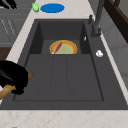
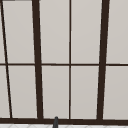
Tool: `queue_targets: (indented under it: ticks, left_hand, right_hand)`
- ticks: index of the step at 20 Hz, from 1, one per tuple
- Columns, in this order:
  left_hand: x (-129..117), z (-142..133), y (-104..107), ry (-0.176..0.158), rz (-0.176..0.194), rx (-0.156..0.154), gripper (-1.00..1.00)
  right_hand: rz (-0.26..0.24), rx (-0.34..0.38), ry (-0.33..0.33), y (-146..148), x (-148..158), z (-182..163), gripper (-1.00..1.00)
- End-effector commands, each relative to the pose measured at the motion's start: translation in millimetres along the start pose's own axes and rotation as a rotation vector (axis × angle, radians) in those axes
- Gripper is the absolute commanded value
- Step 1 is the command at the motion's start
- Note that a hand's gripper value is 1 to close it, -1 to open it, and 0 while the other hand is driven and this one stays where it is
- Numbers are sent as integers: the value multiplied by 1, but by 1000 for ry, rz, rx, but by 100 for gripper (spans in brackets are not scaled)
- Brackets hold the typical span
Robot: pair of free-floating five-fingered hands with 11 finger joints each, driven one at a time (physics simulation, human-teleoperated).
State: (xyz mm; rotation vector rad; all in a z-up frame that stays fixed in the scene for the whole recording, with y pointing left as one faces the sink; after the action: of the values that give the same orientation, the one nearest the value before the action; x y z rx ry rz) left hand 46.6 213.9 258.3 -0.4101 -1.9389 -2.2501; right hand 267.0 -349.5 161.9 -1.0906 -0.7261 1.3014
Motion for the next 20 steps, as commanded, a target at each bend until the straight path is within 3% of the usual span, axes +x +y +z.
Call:
queue_targets:
  ticks: [1,20]
  left_hand:
    - [0,0,0,0,0,0,0]
    - [0,0,0,0,0,0,0]
  right_hand:
    - [-41,-37,1,-18,23,12,100]
    - [-42,-41,-10,-88,157,62,100]
